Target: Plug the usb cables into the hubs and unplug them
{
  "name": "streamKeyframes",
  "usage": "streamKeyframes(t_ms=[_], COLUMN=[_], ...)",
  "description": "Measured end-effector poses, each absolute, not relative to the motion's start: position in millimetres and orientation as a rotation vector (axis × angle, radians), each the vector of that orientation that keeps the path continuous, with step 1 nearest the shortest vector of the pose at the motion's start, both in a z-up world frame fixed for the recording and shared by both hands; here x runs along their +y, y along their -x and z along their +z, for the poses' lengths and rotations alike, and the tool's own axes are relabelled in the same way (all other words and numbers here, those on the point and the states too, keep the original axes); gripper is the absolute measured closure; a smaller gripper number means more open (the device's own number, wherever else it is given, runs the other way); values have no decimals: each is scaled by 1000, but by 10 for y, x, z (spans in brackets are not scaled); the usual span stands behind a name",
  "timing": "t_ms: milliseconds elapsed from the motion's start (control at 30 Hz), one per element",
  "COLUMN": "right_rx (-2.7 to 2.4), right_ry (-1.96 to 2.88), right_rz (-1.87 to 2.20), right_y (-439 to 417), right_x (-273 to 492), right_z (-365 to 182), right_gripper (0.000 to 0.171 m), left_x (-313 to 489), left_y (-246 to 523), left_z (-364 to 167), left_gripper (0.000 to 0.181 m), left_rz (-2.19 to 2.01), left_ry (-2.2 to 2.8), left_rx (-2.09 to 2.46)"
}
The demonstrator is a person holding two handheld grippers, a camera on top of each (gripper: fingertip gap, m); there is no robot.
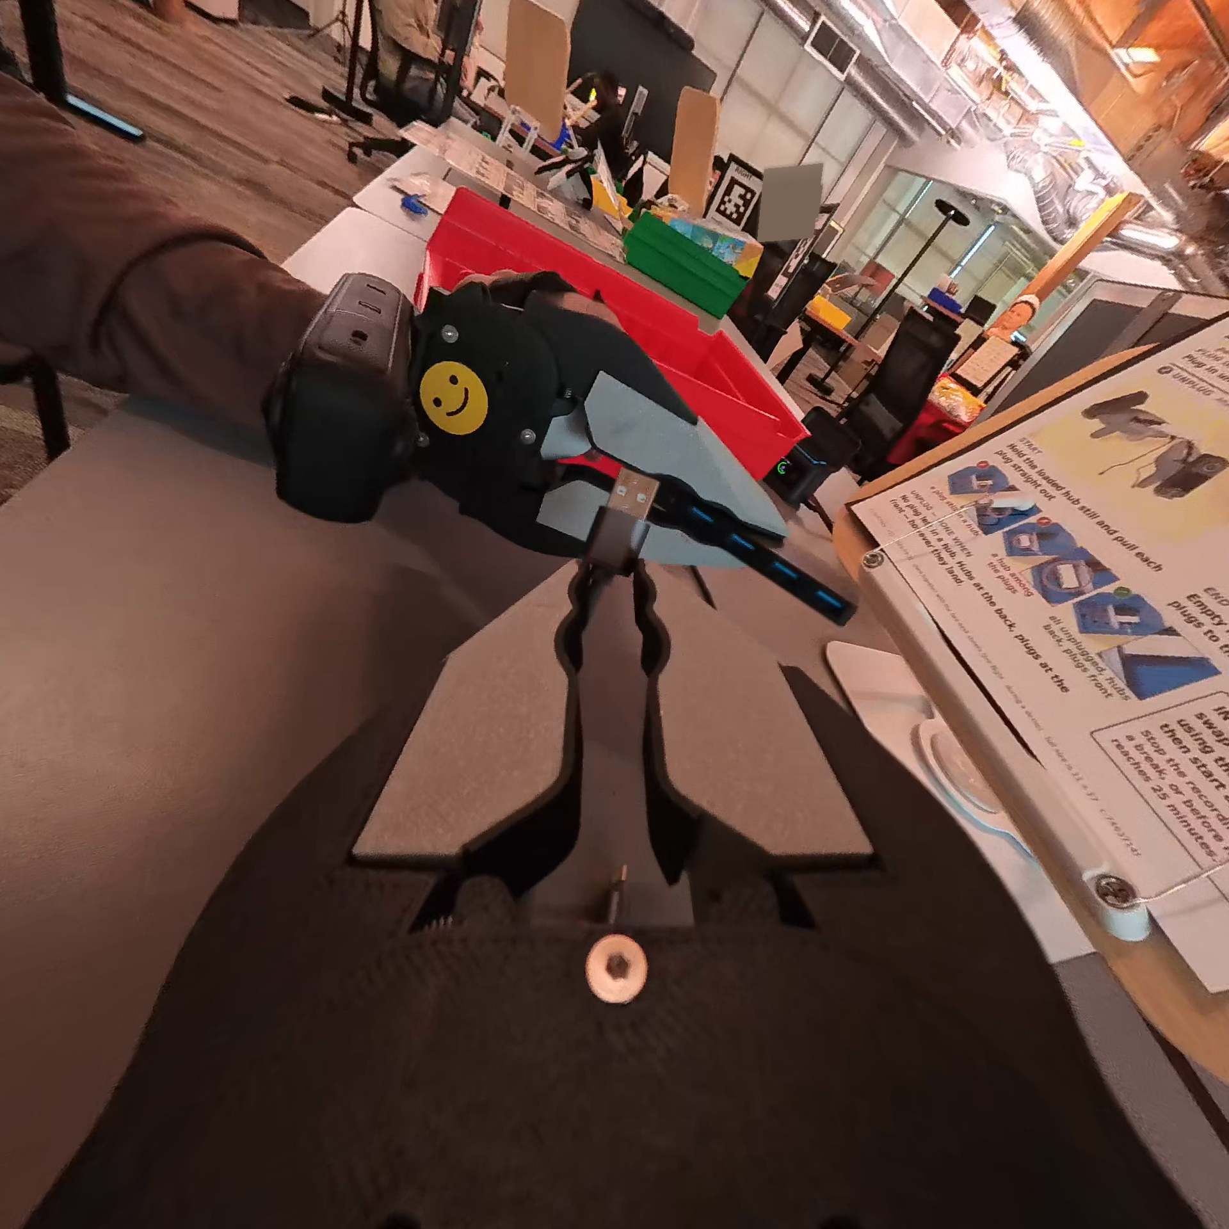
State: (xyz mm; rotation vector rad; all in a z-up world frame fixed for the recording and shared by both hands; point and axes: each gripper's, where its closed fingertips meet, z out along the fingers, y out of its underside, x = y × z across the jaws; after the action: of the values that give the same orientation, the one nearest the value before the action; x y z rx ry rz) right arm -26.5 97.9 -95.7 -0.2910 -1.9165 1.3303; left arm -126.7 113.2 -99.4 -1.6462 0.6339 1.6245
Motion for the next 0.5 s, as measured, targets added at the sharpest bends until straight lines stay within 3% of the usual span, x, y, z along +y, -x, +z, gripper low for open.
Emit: streamKeyframes(t_ms=[500], right_rx=[-1923], right_ry=[987], right_rz=[1216], right_y=[598], right_x=[1478], right_z=[-1225], right_gripper=[162], left_x=[1230], left_y=[1271], left_z=[-1257], left_gripper=[173], left_rz=[1473], left_ry=[1783], left_rx=[672])
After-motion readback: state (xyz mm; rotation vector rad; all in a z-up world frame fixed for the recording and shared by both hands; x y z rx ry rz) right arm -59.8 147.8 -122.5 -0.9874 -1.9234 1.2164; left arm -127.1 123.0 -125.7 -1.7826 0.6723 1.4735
